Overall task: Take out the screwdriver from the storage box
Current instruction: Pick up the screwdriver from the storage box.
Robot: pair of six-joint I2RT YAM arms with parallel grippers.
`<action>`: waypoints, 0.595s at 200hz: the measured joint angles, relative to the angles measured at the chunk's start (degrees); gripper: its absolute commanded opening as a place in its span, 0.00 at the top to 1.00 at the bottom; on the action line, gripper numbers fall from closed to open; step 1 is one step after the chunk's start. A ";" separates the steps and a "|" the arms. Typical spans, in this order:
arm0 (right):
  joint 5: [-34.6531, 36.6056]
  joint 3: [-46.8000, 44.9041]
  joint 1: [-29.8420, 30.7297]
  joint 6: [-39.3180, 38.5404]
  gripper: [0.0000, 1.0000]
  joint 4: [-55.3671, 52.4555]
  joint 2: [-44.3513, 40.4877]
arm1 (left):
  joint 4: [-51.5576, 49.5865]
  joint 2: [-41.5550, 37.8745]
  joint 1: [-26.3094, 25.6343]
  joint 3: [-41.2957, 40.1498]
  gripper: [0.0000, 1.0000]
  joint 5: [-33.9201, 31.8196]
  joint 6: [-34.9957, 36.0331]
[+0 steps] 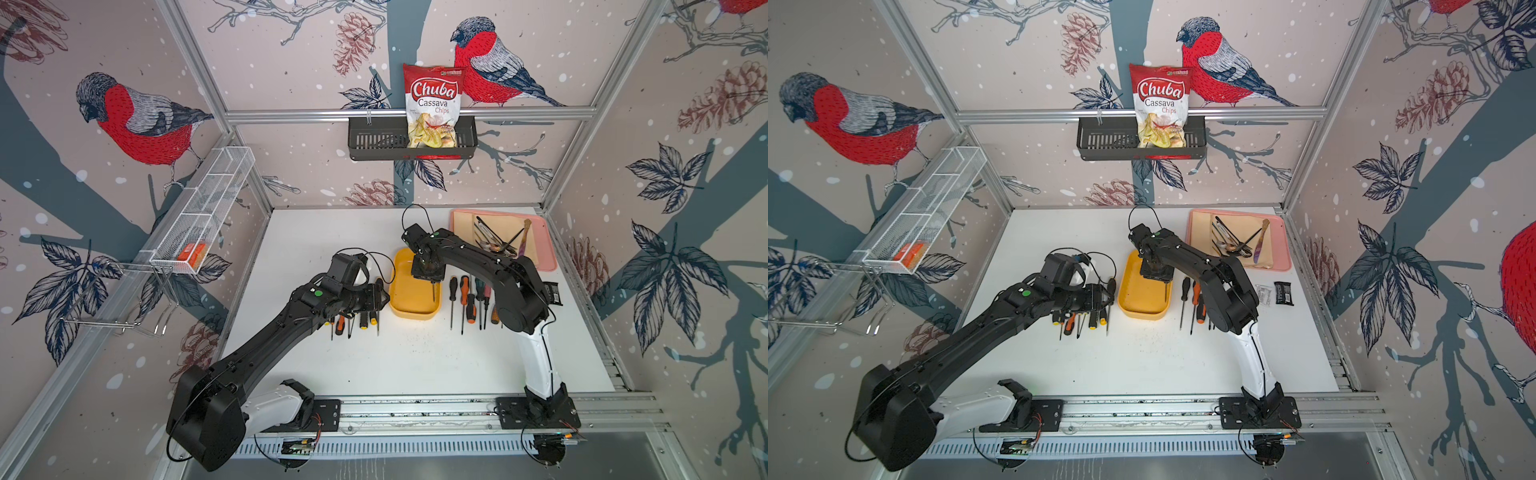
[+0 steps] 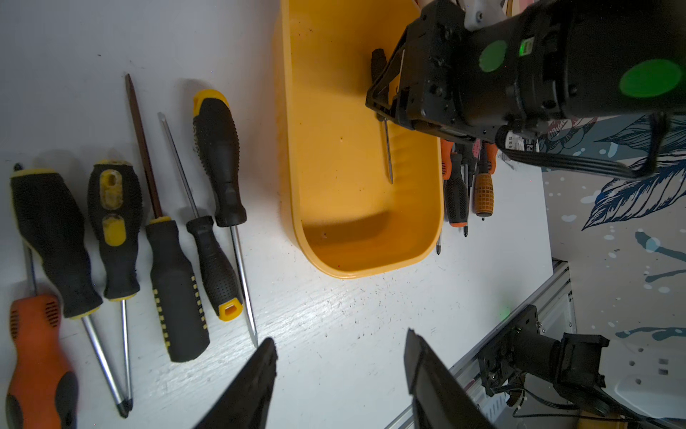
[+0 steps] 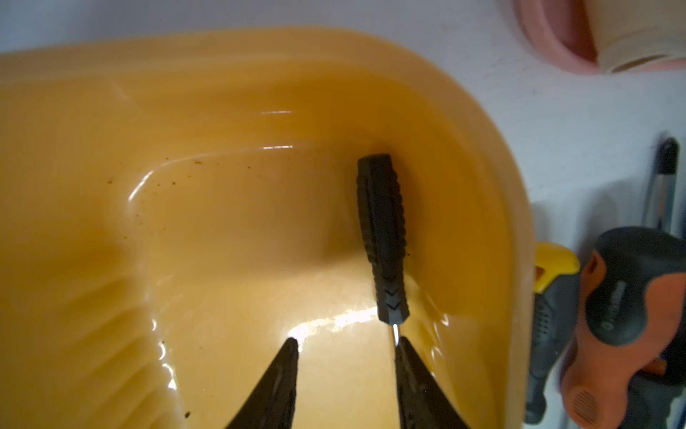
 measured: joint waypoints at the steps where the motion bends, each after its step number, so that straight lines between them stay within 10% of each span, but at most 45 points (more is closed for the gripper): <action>1: 0.07 0.00 0.00 0.02 0.54 -0.04 0.04 | 0.00 0.00 0.00 -0.02 0.42 0.00 0.02; 119: 0.24 -0.98 -0.39 1.42 0.75 2.03 3.08 | -0.39 -0.04 0.00 -0.26 0.42 0.13 0.68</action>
